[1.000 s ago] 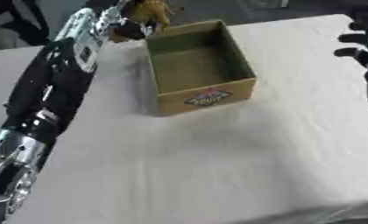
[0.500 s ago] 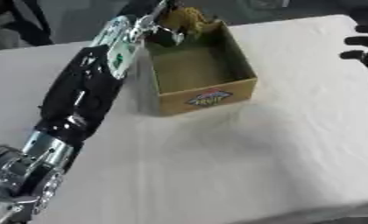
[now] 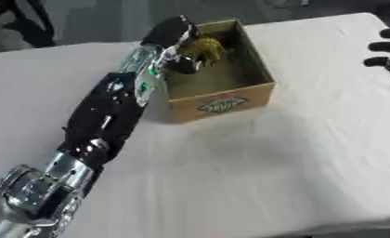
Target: Pick up objects on the table and place them in the box.
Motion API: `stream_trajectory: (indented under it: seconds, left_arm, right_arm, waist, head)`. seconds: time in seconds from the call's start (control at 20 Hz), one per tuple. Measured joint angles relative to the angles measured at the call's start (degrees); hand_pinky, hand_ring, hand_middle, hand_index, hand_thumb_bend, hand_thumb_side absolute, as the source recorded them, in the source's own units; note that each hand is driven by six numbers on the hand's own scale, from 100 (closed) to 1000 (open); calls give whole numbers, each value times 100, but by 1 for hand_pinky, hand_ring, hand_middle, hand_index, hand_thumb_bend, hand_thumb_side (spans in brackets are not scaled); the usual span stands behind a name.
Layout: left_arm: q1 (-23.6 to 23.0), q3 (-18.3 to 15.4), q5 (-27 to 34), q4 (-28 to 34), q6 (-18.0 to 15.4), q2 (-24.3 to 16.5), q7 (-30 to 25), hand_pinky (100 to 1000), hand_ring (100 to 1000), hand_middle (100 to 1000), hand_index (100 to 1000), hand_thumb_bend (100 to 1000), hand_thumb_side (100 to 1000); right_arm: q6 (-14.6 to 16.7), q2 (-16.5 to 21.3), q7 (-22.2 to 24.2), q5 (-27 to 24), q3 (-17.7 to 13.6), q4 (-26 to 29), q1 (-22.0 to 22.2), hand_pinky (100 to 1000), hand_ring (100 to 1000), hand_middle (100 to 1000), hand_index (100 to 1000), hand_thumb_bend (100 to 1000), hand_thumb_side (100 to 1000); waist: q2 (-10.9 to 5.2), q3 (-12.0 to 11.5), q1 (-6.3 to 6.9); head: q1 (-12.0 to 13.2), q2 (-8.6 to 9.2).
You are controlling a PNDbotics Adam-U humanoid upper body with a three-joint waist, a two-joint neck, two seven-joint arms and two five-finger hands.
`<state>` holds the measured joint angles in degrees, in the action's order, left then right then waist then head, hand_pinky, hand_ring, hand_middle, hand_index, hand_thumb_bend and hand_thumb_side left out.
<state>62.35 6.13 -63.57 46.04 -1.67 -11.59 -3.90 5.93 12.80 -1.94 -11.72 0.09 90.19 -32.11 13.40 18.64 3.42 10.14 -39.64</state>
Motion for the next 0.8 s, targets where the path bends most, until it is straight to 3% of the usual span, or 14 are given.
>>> stream_trajectory:
  seconds: [0.2, 0.25, 0.4, 0.5, 0.55, 0.6, 0.65, 0.75, 0.8]
  left_arm:
    - [-56, 35, -123, -70, -90, 59, -129, 471, 408, 409, 508, 322, 125]
    - [-75, 38, -151, -77, -108, 76, -162, 509, 473, 475, 573, 345, 125]
    - [-128, 67, -222, -108, -152, 123, -251, 584, 551, 559, 664, 407, 125]
    - [-139, 71, -259, -116, -176, 155, -321, 642, 612, 621, 727, 498, 114]
    - [-140, 71, -268, -118, -190, 157, -357, 682, 661, 673, 761, 644, 100]
    - [-141, 71, -271, -118, -207, 157, -386, 689, 670, 683, 768, 685, 100]
    - [-145, 71, -270, -117, -225, 157, -405, 710, 694, 708, 786, 811, 100]
    - [-163, 72, -243, -73, -256, 157, -412, 731, 711, 725, 789, 873, 278]
    - [-174, 72, -203, -25, -278, 157, -389, 735, 712, 725, 788, 887, 303]
  right_arm:
    - [-3, -6, 16, 0, 3, -4, -11, 575, 671, 664, 757, 100, 491]
    - [-3, -7, 21, 0, 4, -4, -13, 575, 672, 664, 757, 100, 491]
    - [-1, -21, 29, 0, 4, -4, -13, 575, 671, 664, 757, 100, 493]
    - [1, -34, 33, 0, 5, -5, -13, 575, 672, 664, 756, 100, 493]
    - [2, -41, 34, 0, 5, -5, -13, 575, 671, 664, 756, 100, 492]
    - [4, -42, 36, 0, 5, -5, -13, 575, 671, 664, 756, 100, 492]
    - [5, -43, 37, 0, 5, -5, -13, 575, 672, 664, 756, 100, 493]
    - [5, -43, 37, 0, 5, -5, -13, 575, 672, 663, 755, 100, 493]
    - [5, -43, 37, 0, 5, -6, -13, 575, 672, 663, 755, 100, 494]
  waist:
    - [1, 0, 1]
    - [1, 0, 1]
    - [1, -4, 1]
    - [1, -16, 1]
    - [1, -19, 1]
    - [1, -26, 1]
    - [1, -30, 1]
    - [1, -40, 1]
    - [1, -53, 0]
  head:
    - [14, 1]
    - [24, 1]
    - [46, 1]
    - [68, 1]
    - [80, 1]
    - [86, 1]
    - [89, 1]
    - [102, 1]
    - [111, 0]
